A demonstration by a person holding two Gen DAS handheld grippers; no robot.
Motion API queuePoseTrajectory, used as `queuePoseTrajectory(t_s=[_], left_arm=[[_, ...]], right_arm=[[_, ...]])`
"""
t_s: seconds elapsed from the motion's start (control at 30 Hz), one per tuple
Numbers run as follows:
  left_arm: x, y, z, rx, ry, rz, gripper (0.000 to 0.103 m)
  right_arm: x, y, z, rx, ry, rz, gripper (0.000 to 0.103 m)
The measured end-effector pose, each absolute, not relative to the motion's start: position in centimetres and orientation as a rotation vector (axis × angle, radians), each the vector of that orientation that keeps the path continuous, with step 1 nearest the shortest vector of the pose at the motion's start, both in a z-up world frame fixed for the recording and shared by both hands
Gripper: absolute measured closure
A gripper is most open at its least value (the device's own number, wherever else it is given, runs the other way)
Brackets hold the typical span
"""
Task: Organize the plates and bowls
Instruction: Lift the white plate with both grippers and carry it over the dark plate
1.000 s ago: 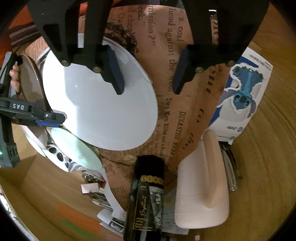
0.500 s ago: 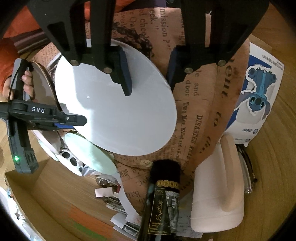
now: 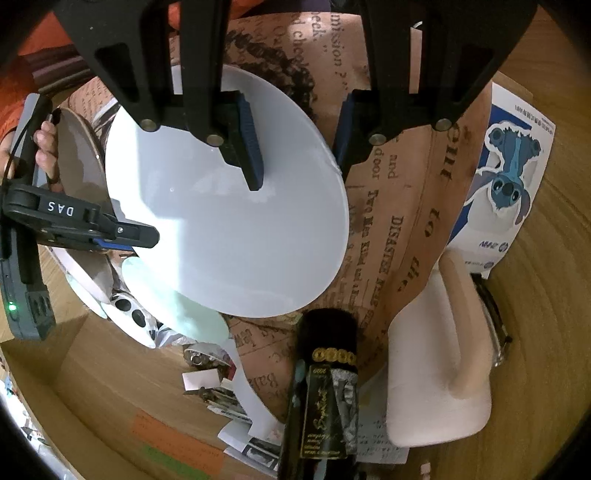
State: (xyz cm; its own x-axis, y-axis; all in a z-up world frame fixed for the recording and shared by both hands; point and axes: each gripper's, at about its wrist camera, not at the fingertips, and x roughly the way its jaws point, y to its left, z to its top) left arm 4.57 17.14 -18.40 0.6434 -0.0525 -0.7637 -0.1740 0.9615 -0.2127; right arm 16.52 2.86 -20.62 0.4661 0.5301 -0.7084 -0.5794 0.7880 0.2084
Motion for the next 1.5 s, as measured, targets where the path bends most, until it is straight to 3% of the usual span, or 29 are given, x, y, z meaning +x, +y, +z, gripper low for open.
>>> queuePoseTrajectory(t_s=[0.7,1.5], left_arm=[[5.8,12.2,-13.7,-0.269,0.731,0.021,0.066],[6.2,5.5,-13.3,-0.218,0.749,-0.078,0.066]], right_arm=[[13.4,-4.7,-17.0,0.044,0.670,0.609,0.077],[9.4,-12.3,-19.1,0.134,0.660,0.514,0.077]])
